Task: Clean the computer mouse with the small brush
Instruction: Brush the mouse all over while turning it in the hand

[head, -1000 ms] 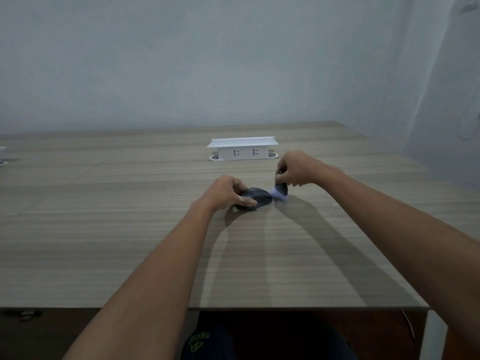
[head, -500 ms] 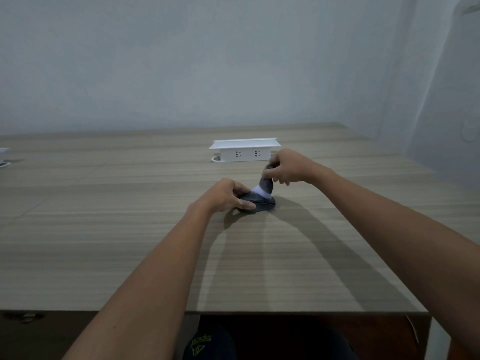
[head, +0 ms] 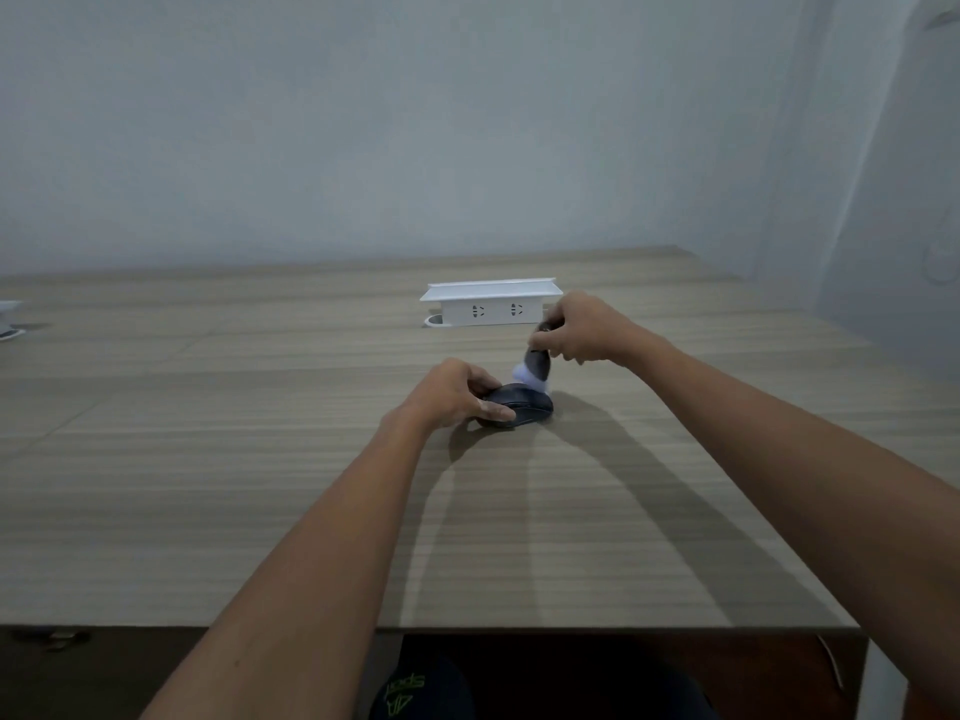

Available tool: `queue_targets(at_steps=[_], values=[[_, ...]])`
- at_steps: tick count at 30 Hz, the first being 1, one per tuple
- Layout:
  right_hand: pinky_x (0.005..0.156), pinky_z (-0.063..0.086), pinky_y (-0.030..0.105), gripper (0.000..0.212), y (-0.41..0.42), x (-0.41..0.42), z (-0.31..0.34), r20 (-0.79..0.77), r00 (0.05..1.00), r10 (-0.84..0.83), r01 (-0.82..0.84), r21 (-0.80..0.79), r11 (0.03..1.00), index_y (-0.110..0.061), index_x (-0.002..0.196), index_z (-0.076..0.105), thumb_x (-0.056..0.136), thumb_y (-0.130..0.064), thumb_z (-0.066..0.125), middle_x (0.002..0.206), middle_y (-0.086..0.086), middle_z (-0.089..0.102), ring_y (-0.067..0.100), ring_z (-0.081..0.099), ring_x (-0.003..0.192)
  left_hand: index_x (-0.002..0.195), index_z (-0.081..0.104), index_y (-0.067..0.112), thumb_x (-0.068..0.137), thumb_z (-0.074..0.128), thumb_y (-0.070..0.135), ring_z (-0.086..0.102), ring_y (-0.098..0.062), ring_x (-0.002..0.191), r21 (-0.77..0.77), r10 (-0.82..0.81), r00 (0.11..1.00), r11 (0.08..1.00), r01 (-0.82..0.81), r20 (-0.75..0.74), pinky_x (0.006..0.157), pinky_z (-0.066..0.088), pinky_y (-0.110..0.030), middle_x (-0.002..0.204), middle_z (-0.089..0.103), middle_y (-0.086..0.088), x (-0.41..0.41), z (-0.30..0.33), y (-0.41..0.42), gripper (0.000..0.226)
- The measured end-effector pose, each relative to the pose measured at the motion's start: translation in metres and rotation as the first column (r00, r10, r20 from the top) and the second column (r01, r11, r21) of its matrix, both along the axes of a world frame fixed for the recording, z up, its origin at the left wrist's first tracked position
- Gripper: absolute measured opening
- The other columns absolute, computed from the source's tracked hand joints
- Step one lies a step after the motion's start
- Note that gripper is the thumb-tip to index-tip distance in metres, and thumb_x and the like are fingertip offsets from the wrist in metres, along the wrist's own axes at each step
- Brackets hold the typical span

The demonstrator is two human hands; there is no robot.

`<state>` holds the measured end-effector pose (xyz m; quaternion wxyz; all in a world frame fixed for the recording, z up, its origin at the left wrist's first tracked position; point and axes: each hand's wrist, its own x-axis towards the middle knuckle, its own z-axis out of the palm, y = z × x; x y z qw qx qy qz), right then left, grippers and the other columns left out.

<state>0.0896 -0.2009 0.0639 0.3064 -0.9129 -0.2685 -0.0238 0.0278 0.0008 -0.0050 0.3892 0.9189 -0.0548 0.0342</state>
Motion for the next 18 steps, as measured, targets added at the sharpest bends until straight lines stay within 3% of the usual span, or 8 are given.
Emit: queue_targets(at_steps=[2,6,10,13,15,18], values=[[0.04,0.041,0.021,0.016,0.002,-0.002,-0.002,-0.049,0.997,0.055,-0.053,0.036,0.998,-0.003,0.078,0.076,0.083,-0.015,0.065,0.061,0.006,0.064,0.016,0.052,0.048,0.106,0.078,0.015,0.067,0.089,0.03,0.074,-0.014,0.086,0.004,0.005,1.0,1.0,-0.005,0.011,0.085,0.056,-0.03,0.092,0.079,0.001,0.0,0.0,0.0,0.043],[0.04,0.041,0.019,0.018,-0.004,0.002,-0.004,0.06,0.998,-0.028,0.036,-0.141,0.989,-0.001,0.077,0.076,0.082,-0.014,0.065,0.064,0.011,0.069,0.017,0.055,0.048,0.105,0.077,0.014,0.067,0.089,0.029,0.074,-0.014,0.087,0.011,0.019,1.0,1.0,-0.019,0.011,0.087,0.057,-0.031,0.091,0.079,0.0,-0.001,0.0,-0.003,0.042],[0.039,0.042,0.02,0.017,-0.005,-0.004,-0.005,-0.008,0.998,0.069,-0.068,0.024,0.997,-0.004,0.079,0.076,0.084,-0.017,0.067,0.06,0.005,0.064,0.009,0.051,0.041,0.104,0.078,0.015,0.067,0.089,0.032,0.074,-0.018,0.088,0.027,0.025,0.999,0.999,-0.026,0.024,0.088,0.057,-0.036,0.092,0.079,0.0,-0.001,-0.001,-0.003,0.042],[0.04,0.042,0.021,0.018,-0.009,-0.001,-0.01,-0.003,0.999,0.037,-0.037,-0.045,0.998,-0.001,0.08,0.076,0.084,-0.015,0.066,0.059,0.005,0.065,0.005,0.051,0.037,0.105,0.078,0.013,0.069,0.088,0.031,0.073,-0.021,0.091,0.043,0.021,0.999,0.999,-0.022,0.032,0.088,0.056,-0.036,0.093,0.079,-0.003,-0.001,0.0,-0.004,0.042],[0.044,0.043,0.022,0.018,-0.014,0.001,-0.009,0.073,0.997,-0.029,0.036,-0.103,0.994,-0.001,0.079,0.076,0.082,-0.015,0.066,0.066,0.012,0.07,0.012,0.055,0.048,0.104,0.078,0.013,0.068,0.088,0.032,0.073,-0.02,0.089,0.048,0.029,0.999,0.998,-0.03,0.031,0.087,0.057,-0.036,0.092,0.079,-0.003,-0.001,0.0,-0.005,0.041],[0.044,0.046,0.025,0.017,-0.015,-0.003,-0.007,0.021,0.999,0.038,-0.038,0.024,0.999,-0.005,0.08,0.077,0.082,-0.019,0.067,0.063,0.005,0.067,0.013,0.055,0.049,0.101,0.079,0.014,0.068,0.088,0.034,0.073,-0.021,0.087,0.057,0.032,0.999,0.998,-0.034,0.033,0.083,0.056,-0.036,0.09,0.079,-0.002,0.0,-0.001,-0.005,0.04]])
